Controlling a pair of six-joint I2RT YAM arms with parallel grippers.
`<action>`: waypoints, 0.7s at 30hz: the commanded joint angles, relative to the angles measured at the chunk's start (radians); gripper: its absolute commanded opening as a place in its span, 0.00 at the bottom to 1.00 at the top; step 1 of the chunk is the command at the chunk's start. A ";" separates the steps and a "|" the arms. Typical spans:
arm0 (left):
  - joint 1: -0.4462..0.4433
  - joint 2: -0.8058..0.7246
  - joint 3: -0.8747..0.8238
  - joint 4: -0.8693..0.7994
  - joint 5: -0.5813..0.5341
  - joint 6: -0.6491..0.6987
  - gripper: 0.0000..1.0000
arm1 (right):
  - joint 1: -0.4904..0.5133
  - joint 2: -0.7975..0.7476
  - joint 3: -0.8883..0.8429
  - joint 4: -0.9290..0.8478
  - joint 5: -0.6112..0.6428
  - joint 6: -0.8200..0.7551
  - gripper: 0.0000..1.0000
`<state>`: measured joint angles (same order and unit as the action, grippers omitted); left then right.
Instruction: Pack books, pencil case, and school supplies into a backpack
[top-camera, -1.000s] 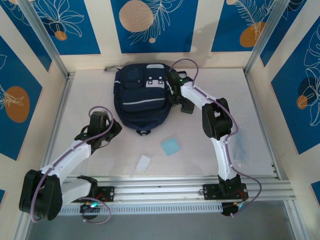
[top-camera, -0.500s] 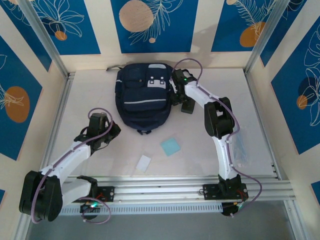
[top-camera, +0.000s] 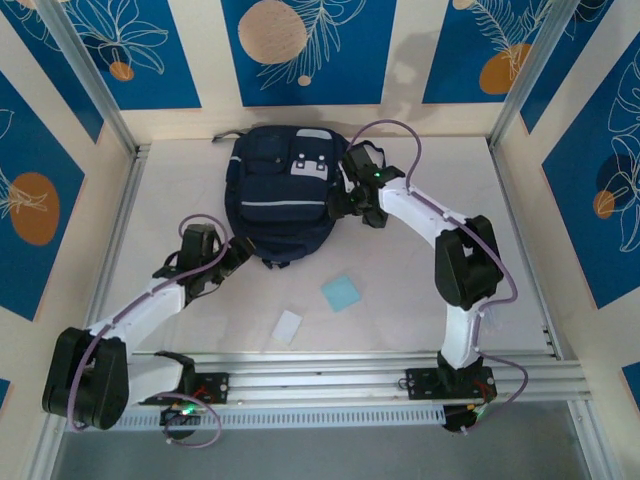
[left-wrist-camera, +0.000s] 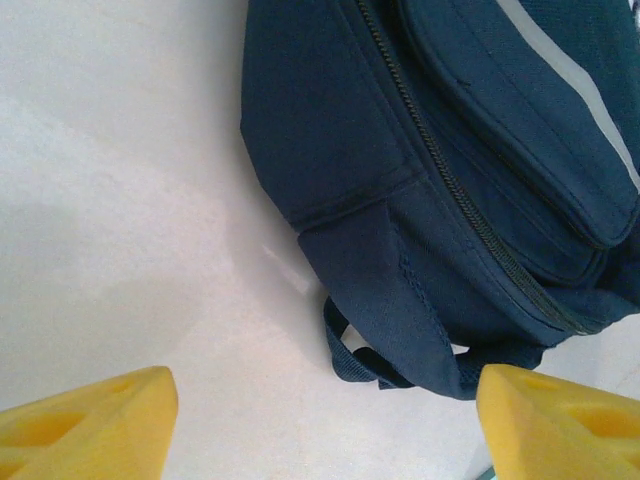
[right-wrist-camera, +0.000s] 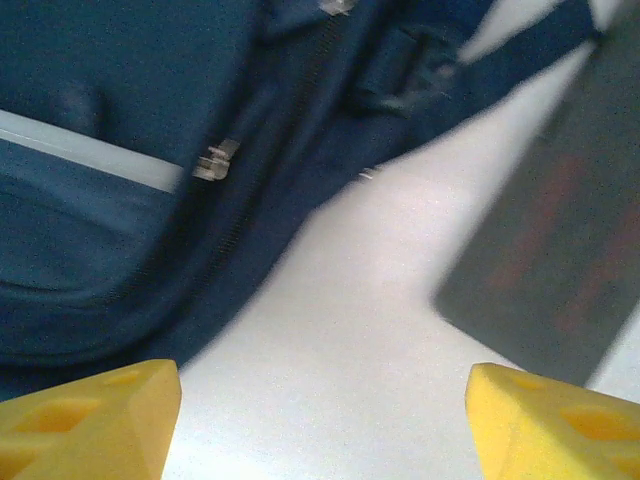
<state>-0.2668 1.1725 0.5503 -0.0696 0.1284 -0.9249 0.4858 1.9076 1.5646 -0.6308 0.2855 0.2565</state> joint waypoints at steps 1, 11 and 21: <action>-0.012 0.013 0.007 0.058 -0.016 -0.037 0.82 | -0.003 0.022 -0.018 0.119 -0.210 0.131 0.78; -0.027 0.226 0.062 0.280 -0.052 -0.068 0.85 | -0.047 0.217 0.006 0.276 -0.385 0.410 0.22; -0.014 0.464 0.220 0.315 -0.071 0.013 0.85 | 0.114 0.093 -0.240 0.483 -0.460 0.573 0.00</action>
<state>-0.2852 1.6085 0.7105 0.2020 0.0681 -0.9604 0.5106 2.0415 1.3949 -0.1917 -0.0669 0.7410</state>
